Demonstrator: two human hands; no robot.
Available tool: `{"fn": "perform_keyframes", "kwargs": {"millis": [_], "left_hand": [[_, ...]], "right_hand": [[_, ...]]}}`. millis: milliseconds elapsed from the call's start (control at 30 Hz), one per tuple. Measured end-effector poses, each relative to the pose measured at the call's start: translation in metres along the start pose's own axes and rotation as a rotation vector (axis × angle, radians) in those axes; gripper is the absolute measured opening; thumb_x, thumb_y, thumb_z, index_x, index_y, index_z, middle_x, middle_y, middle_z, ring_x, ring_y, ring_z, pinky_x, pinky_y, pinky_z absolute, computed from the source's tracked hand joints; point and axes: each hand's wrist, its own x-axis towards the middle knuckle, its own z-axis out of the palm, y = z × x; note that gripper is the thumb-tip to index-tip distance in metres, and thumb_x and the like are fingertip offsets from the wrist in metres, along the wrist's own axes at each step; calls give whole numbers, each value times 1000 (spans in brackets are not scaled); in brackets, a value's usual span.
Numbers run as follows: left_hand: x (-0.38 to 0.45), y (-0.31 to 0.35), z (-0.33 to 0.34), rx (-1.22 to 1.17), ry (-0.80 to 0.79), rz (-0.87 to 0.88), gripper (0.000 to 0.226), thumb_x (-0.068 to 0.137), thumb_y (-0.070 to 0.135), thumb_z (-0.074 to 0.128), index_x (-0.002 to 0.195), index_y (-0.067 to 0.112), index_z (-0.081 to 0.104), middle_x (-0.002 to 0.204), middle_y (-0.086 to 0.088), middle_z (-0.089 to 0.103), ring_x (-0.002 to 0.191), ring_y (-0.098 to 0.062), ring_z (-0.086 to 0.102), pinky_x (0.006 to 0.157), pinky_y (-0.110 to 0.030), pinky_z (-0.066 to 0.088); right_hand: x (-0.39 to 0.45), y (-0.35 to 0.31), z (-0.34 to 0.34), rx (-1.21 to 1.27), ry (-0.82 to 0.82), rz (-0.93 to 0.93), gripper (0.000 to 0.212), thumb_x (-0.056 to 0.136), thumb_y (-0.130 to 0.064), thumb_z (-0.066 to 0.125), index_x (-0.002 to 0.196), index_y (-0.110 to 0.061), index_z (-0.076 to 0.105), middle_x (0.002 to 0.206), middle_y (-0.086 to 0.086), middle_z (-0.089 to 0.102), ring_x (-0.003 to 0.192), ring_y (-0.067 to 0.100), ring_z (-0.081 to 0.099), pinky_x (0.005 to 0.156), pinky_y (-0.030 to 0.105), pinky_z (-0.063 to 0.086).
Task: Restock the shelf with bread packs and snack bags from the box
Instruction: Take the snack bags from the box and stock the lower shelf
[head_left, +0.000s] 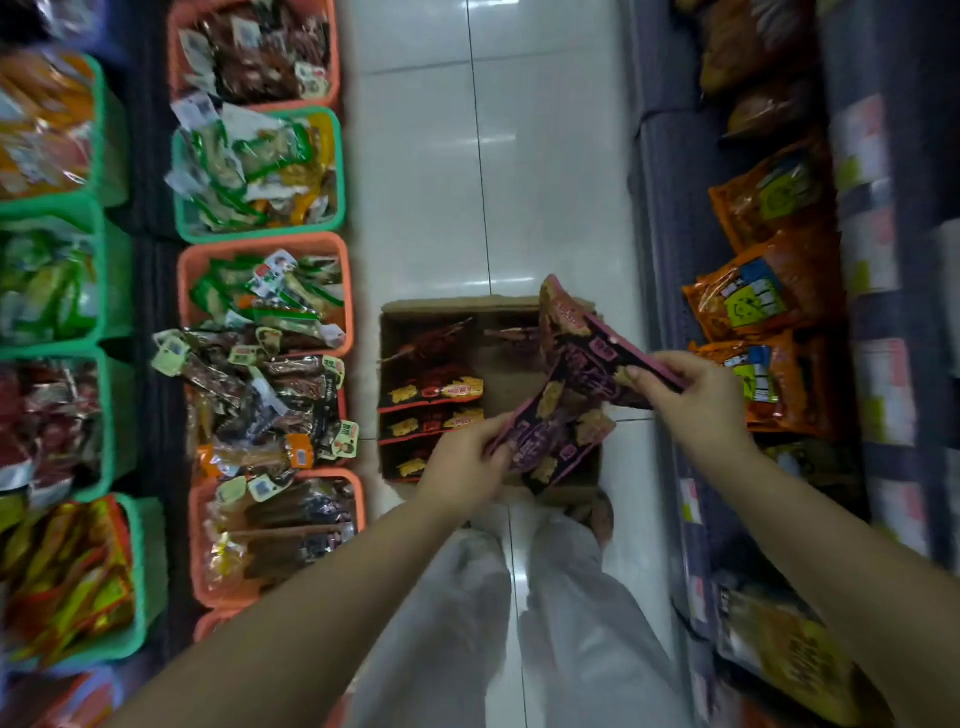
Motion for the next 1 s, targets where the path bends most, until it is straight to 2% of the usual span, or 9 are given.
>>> {"fn": "perform_keyframes", "kwargs": {"millis": [133, 200, 300, 367, 500, 667, 800, 933, 1000], "left_hand": [[-68, 83, -66, 48, 16, 100, 31, 90, 18, 59, 121, 21, 65, 109, 1, 58, 102, -12, 54, 86, -23, 40], [-104, 131, -102, 46, -36, 112, 28, 90, 18, 60, 117, 22, 66, 101, 3, 60, 97, -14, 59, 85, -29, 47], [-149, 197, -154, 90, -51, 153, 26, 89, 16, 62, 114, 21, 68, 96, 6, 68, 88, -6, 64, 81, -21, 51], [-172, 234, -184, 188, -57, 240, 24, 88, 14, 63, 110, 19, 70, 94, 5, 70, 84, -2, 64, 76, -14, 48], [-209, 300, -226, 329, -88, 399, 17, 85, 13, 64, 96, 24, 70, 83, 9, 71, 73, 0, 65, 68, -16, 53], [-242, 372, -254, 457, -151, 660, 8, 87, 24, 63, 90, 29, 69, 78, 16, 69, 82, -1, 64, 70, -24, 54], [-262, 420, -265, 462, -201, 833, 8, 88, 24, 65, 89, 25, 73, 80, 9, 73, 73, -2, 68, 65, -29, 56], [-289, 471, -262, 443, -154, 1101, 23, 88, 27, 65, 80, 48, 63, 83, 32, 66, 76, 13, 63, 60, -8, 48], [-301, 492, -249, 399, -171, 1176, 19, 88, 25, 64, 82, 43, 64, 78, 44, 61, 78, 20, 59, 61, -5, 47]], "right_hand": [[-53, -94, -79, 101, 8, -56, 4, 81, -19, 73, 83, -21, 71, 64, -17, 69, 64, -8, 62, 60, 11, 49], [-84, -139, -115, 134, 22, -77, 4, 81, -16, 73, 85, -17, 73, 68, -14, 72, 70, -1, 66, 69, 19, 54], [-128, -193, -156, 190, 82, -68, 6, 81, -19, 73, 80, -24, 74, 82, 11, 73, 81, 26, 70, 79, 44, 56], [-155, -225, -179, 208, 90, -111, 6, 80, -26, 73, 77, -31, 73, 81, 9, 73, 79, 24, 69, 78, 45, 56], [-208, -280, -227, 128, 173, -223, 27, 85, -13, 69, 71, -36, 68, 70, -14, 71, 67, 1, 65, 66, 33, 56], [-285, -316, -268, -16, 307, -262, 37, 81, -11, 73, 73, -48, 71, 77, -23, 72, 75, -5, 68, 68, 19, 54], [-341, -338, -287, -85, 495, -272, 17, 81, -12, 73, 82, -28, 75, 83, -33, 69, 79, -12, 65, 67, 14, 52], [-398, -351, -296, -50, 770, -242, 29, 81, -13, 72, 80, -41, 64, 75, -44, 62, 76, -17, 63, 62, 1, 44], [-425, -354, -297, -50, 903, -227, 30, 82, -14, 70, 79, -43, 62, 76, -45, 62, 77, -18, 62, 63, -1, 43]]}}
